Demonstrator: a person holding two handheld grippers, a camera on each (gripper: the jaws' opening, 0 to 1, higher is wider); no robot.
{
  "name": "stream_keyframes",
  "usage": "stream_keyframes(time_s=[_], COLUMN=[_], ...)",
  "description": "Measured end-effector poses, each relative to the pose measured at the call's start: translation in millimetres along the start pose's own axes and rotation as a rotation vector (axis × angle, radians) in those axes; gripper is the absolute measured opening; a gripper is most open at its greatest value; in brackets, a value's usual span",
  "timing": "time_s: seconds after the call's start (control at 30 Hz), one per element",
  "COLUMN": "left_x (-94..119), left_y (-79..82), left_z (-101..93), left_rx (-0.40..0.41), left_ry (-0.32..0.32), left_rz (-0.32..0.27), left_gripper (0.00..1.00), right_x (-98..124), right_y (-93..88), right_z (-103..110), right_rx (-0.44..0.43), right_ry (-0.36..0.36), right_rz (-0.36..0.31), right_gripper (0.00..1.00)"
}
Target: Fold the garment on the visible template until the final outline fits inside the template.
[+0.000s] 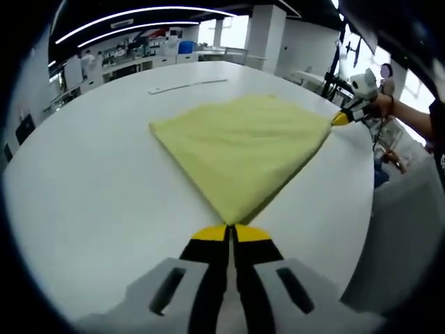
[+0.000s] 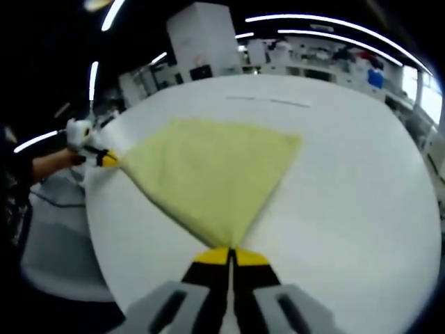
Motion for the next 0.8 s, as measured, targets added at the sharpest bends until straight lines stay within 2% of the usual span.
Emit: stream_keyframes(time_s=[0.13,0.27,0.47,0.53,0.73,0.8], left_x=[-0.7,0.3,2.1,2.4,7.1,7.6], left_y=[-5.6,-2.8,-0.8,0.9,6.2,7.5], left_z=[4.9,0.6,1.4,0.1,-4.1,-4.0], left_rx=[0.013,0.034,0.044,0.056,0.089,0.105], left_ry=[0.007,0.012,0.023,0.027,0.027,0.030], left_rz=[0.009,-0.007,-0.010,-0.013,-0.031,-0.046], left_gripper=[0.00,0.00,0.00,0.03,0.18,0.23], right_x=[-0.1,0.6,0.2,0.3,3.5,5.5], right_y=[0.6,1.0,0.9,1.5,5.9,10.1], right_z=[2.7,2.4,1.6,2.7,3.4,6.1], right_rx=[0.019,0.030,-0.005,-0.013,-0.035,-0.071], right_ry=[-0.010,-0.020,-0.034,-0.036,-0.051,-0.034], right_rz=[0.012,0.015,0.017,0.014,0.001,-0.018], right_gripper=[0.00,0.00,0.00,0.00,0.16,0.23])
Point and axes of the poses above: the point that each gripper's makers call its tool centre point, and the gripper's own axes: x roughly backward along the fingers, z roughly to its left, y roughly out of its top, the point moved 4 cm from there along x, roughly backward along the fingers, and after that the axes turned 7 degrees about -y, right-handed, at the moved point
